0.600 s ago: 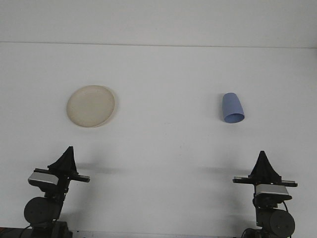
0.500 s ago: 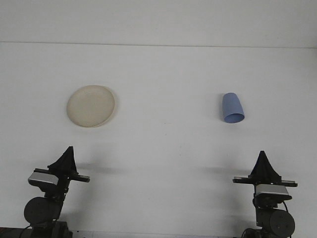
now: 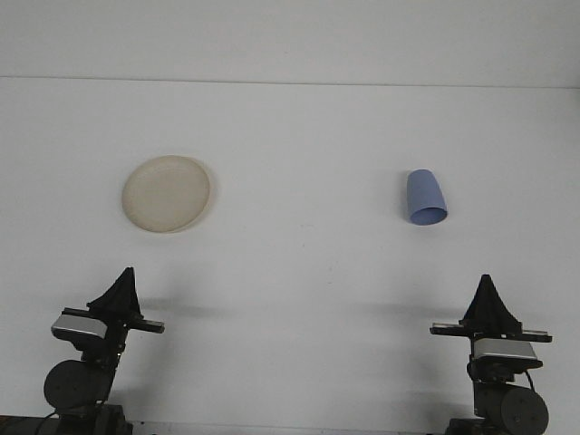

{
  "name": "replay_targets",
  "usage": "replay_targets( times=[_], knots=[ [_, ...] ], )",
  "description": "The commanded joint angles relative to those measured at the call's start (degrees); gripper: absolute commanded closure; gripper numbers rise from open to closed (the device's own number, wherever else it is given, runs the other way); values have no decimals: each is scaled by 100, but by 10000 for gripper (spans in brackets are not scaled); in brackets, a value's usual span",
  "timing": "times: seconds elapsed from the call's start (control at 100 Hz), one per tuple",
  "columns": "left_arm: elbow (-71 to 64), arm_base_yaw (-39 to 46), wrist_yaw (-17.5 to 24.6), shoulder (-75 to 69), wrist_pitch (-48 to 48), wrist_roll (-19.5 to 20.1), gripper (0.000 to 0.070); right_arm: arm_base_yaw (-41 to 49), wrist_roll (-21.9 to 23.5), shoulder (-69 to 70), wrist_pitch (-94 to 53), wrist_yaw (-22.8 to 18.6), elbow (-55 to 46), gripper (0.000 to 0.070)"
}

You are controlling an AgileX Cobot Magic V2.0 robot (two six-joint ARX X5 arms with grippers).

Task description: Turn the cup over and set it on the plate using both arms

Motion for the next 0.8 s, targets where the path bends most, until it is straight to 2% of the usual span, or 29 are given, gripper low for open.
replay_targets(
  times=[0.0,0.27,0.5,0.6,0.64,0.68,0.79],
  knots=[
    [-105,7,-2,-7,70,-13,688,4,-2,83,-197,17,313,700],
    [-105,7,-4,-7,72,-13,688,2,2,1137,-2448,13,2002,700],
    [-105,7,-2,-7,70,-13,688,2,0,2459,-3807,-11,3451,699],
    [-105,7,-2,-7,70,-13,688,2,0,2983,-4275,-9,3974,677],
    [-105,7,-2,-7,70,-13,688,2,0,3165,-4404,-9,4131,636],
    [-105,7,-2,-7,70,-13,688,2,0,3331,-4500,-9,4249,567],
    [-105,7,-2,-7,70,-13,688,2,0,3652,-4566,-13,4350,308]
  ],
)
